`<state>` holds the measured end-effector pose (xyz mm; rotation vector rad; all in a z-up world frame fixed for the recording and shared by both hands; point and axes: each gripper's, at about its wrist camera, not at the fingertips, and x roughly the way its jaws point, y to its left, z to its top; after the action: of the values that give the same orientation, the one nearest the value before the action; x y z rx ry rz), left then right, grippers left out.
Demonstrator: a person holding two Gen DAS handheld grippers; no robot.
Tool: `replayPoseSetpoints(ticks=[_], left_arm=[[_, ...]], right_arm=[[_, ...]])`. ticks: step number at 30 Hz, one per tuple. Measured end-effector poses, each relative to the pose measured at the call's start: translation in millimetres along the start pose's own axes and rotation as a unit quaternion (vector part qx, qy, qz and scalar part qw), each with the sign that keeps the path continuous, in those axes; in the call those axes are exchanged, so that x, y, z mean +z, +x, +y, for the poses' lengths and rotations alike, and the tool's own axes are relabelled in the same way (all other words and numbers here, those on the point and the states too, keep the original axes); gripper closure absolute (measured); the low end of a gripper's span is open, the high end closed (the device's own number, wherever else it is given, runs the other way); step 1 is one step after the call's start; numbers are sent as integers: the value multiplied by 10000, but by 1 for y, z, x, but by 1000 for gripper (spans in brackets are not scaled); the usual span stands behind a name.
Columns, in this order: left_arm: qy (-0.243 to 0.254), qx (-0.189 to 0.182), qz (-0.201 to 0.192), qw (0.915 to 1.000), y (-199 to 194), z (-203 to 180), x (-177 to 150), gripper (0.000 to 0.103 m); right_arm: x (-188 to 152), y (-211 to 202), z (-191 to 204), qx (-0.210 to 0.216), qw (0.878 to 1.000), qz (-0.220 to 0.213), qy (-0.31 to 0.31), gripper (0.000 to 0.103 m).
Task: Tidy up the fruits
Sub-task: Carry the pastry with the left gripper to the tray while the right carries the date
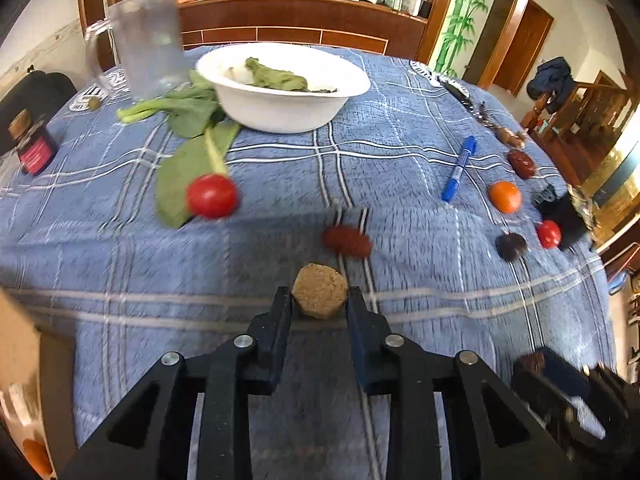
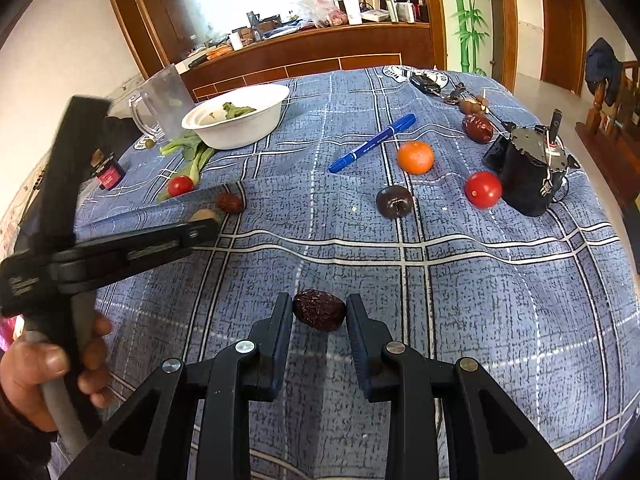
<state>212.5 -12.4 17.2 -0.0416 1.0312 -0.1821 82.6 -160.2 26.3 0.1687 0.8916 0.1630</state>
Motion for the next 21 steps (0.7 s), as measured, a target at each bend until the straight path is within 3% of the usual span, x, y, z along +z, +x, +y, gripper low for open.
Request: replayPoseSetpoints(ticks=[8,13,21], left_arm=[[169,106,22,9998,-50,21,-60,77],[152,-53,-17,9999,-83,32,-98,77],[148,-123,-207,9996,-122,44,-128,76]], right_arm=[[-20,-23,18,-202,9993,-171,-258,74],[-41,-40,31,-378,9983,-216,-391,74],[-65,-57,52,-496,9977,-174,-424,73]])
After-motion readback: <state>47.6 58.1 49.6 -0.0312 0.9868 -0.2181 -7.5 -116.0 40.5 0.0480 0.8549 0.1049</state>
